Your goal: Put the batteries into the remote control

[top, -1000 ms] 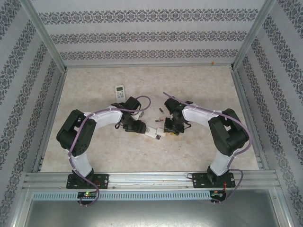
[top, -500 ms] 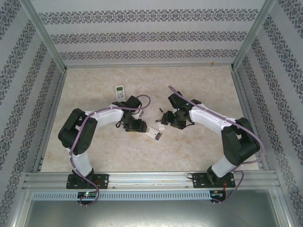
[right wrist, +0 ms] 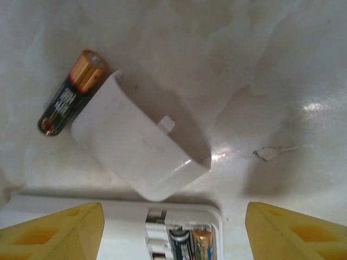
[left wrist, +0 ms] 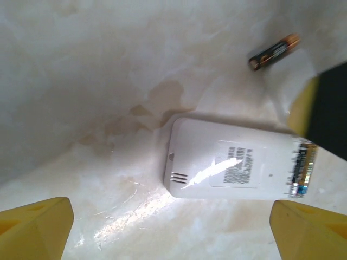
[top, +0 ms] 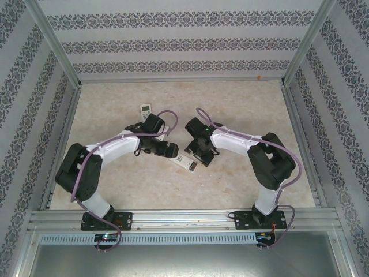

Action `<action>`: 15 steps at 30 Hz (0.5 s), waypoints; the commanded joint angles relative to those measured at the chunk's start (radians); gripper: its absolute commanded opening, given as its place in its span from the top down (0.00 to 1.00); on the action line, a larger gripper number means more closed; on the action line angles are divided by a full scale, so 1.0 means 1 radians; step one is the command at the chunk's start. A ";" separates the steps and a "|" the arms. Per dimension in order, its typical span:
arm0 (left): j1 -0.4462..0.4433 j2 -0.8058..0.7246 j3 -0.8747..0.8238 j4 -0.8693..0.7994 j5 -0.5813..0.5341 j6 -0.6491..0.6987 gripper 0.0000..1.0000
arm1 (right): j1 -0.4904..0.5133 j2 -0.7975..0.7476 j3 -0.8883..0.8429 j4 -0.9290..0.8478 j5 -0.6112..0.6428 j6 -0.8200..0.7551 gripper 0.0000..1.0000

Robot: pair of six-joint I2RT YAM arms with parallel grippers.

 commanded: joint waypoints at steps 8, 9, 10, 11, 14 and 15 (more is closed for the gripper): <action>0.026 -0.085 -0.068 0.054 0.049 0.075 0.03 | -0.005 0.078 0.083 -0.024 0.073 0.122 0.25; 0.027 -0.087 -0.072 0.055 0.052 0.077 0.03 | -0.003 0.085 0.085 -0.031 0.078 0.128 0.25; 0.029 -0.087 -0.073 0.055 0.054 0.078 0.02 | -0.003 0.089 0.084 -0.036 0.081 0.137 0.25; 0.028 -0.087 -0.073 0.055 0.057 0.082 0.02 | -0.002 0.092 0.081 -0.046 0.088 0.145 0.26; 0.030 -0.088 -0.069 0.052 0.066 0.091 0.02 | -0.007 0.083 0.045 -0.053 0.106 0.182 0.26; 0.031 -0.086 -0.067 0.051 0.067 0.093 0.02 | -0.007 0.079 0.033 -0.051 0.104 0.191 0.26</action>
